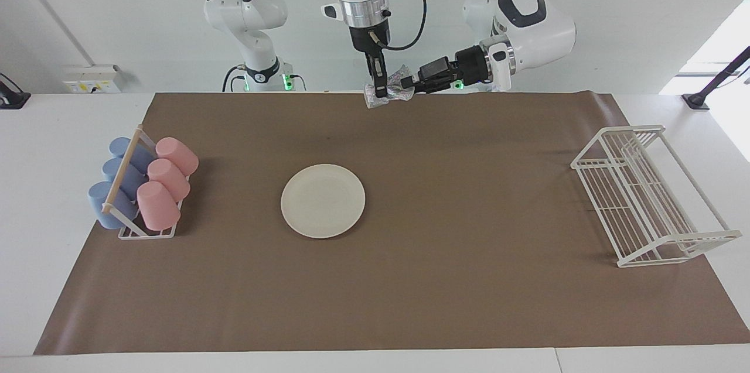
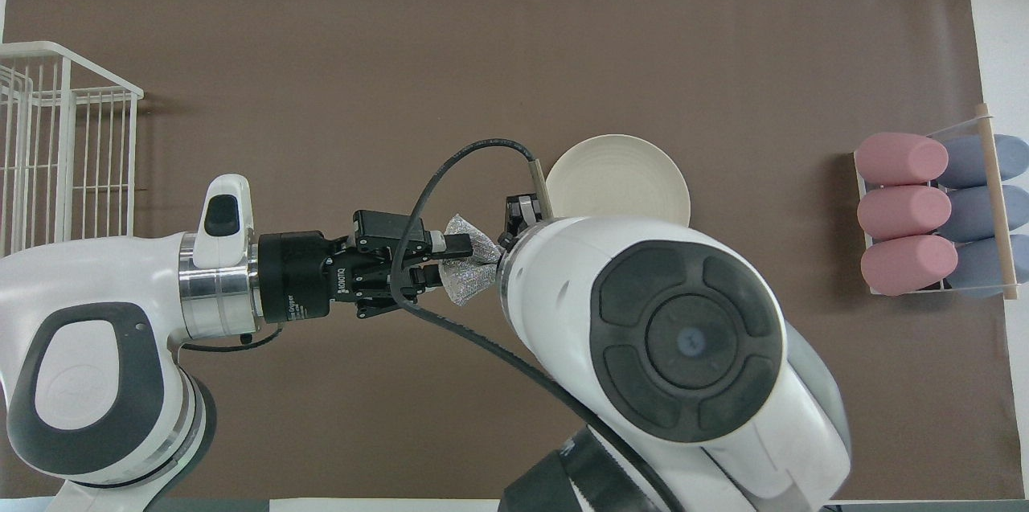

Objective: Wipe plate with sponge
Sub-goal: 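Grasp the scrubber with the left gripper from the right gripper, then pull the scrubber back with the left gripper while the right gripper withdraws, then lower the scrubber into the wire basket and open the left gripper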

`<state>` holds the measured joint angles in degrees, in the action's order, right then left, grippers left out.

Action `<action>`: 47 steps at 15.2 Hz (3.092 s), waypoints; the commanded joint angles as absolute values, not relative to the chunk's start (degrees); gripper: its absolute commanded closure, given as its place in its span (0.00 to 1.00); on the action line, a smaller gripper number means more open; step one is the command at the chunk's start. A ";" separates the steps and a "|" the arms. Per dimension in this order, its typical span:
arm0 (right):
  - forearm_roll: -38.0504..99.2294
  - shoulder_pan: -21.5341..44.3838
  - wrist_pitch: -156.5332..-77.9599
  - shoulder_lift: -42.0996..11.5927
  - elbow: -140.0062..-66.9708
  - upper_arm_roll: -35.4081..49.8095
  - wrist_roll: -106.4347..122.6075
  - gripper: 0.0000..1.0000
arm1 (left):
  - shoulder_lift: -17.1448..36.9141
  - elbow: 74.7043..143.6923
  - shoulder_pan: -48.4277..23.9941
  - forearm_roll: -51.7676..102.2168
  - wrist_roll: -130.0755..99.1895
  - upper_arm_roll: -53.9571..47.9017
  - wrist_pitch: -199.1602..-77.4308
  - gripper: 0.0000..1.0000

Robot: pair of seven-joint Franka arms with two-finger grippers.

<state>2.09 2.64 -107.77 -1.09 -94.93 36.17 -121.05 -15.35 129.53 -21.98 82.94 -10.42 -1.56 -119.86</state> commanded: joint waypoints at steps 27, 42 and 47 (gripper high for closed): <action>1.93 -23.99 -98.26 2.81 -96.86 31.65 -19.28 0.00 | -8.36 120.08 -21.97 42.41 -29.15 -1.32 -119.54 1.00; 1.93 7.47 -90.88 1.05 -92.55 -12.13 3.25 0.00 | 1.93 98.36 -22.94 -8.59 -37.79 -1.49 -81.59 1.00; 2.11 7.73 -92.64 0.27 -91.06 -11.17 2.90 0.00 | 5.36 96.50 -26.36 -28.08 -37.71 -1.85 -73.22 1.00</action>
<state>1.74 7.23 -92.59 1.67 -93.20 -11.19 1.72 2.83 98.77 -24.34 -20.98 -36.74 -2.15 -77.11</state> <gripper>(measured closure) 0.000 0.943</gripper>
